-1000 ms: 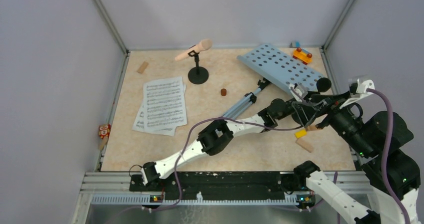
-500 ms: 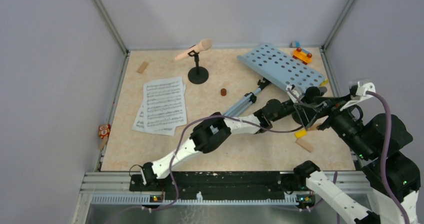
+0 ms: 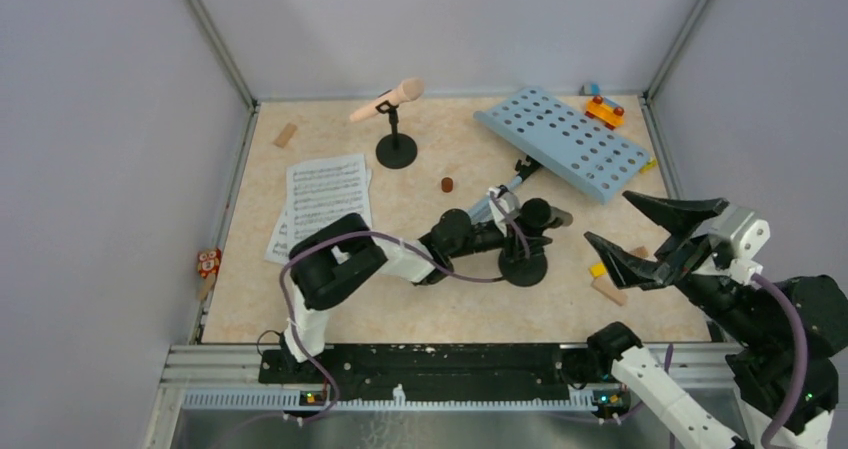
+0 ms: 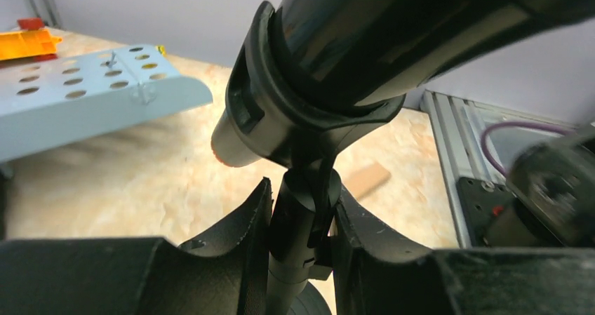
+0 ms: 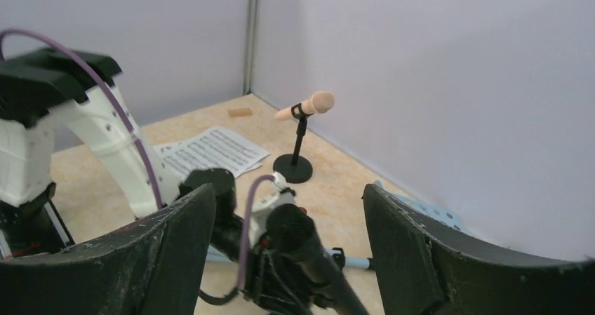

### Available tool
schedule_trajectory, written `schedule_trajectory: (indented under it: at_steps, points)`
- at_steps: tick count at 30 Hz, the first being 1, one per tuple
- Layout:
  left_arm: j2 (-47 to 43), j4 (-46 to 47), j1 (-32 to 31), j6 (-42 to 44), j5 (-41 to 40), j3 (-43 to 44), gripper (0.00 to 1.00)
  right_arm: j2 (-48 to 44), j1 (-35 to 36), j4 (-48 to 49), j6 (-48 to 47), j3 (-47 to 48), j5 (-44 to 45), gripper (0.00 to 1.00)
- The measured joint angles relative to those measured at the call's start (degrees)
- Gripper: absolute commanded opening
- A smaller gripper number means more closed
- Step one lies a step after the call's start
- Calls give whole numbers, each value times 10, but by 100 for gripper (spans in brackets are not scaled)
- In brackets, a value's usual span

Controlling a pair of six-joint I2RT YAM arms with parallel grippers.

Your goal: Pack up the instrument practice props

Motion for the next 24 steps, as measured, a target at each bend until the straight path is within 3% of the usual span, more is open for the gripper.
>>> schedule_trajectory:
  at_steps: [4,11,18,24]
  points:
    - [-103,-11,8,17,20,-123,0,-3,0,26,-37,-42,-30,77]
    - [-243,-63,15,54,67,-250,0,16,0,38,-156,-144,-148,78]
    - [-299,-65,21,59,75,-308,0,33,0,67,-250,-259,-266,78]
    - [-298,-47,24,57,77,-318,0,73,0,135,-263,-298,-330,75]
